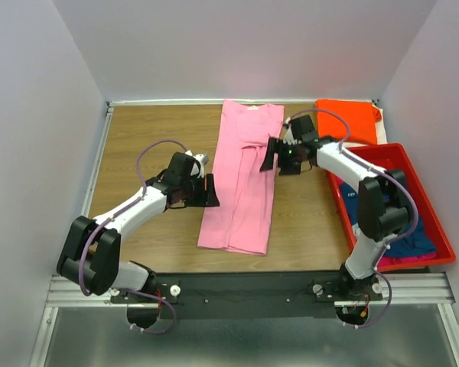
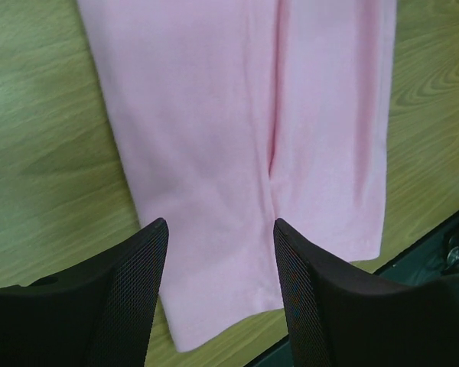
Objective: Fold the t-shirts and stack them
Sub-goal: Fold the tshirt
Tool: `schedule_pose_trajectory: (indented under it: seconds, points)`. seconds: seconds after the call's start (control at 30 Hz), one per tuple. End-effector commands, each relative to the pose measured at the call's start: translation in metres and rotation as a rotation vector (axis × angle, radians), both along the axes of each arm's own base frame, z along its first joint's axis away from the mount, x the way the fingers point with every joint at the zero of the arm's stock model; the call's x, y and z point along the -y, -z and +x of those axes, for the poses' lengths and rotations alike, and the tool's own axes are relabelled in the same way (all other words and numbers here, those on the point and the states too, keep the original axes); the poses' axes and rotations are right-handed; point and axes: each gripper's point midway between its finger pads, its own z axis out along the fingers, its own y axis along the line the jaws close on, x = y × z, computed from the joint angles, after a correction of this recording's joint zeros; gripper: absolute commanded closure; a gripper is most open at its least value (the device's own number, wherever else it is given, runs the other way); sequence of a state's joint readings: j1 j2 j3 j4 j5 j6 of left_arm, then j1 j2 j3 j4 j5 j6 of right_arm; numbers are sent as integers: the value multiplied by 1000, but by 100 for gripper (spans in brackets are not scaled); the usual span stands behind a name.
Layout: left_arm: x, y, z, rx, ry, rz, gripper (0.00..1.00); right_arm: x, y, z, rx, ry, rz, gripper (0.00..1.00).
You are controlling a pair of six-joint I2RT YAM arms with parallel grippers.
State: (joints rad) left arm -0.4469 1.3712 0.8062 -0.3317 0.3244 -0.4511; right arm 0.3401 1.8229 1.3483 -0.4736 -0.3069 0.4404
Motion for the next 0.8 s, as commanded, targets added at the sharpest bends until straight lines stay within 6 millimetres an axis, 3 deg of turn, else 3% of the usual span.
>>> schedule_pose_trajectory:
  seconds: [0.0, 0.03, 0.07, 0.17, 0.27, 0.4, 0.53, 0.67, 0.77]
  points:
    - [-20, 10, -11, -18, -63, 67, 35, -12, 13, -72, -128, -11, -51, 14]
    - [-23, 11, -14, -23, -71, 77, 35, -16, 6, -82, -125, 2, -43, 15]
    - [-30, 15, -19, -28, -88, 100, 36, -21, 16, -104, -160, -20, -56, 14]
    - [-38, 17, -26, -33, -116, 118, 36, -22, 15, -130, -188, 21, -47, 16]
    - [-44, 5, -15, 24, -180, 128, 37, -21, 28, -164, -217, 30, -86, 16]
    - [-49, 8, -9, 51, -244, 129, 37, -11, 31, -185, -189, 63, -117, 18]
    - [-57, 15, -5, 58, -292, 155, 37, 6, 51, -207, -199, 89, -180, 24]
    - [-56, 13, -6, 63, -336, 116, 37, 6, 58, -227, -202, 85, -181, 29]
    - [-62, 7, -2, 115, -380, 109, 37, -6, 59, -240, -191, 65, -139, 33]
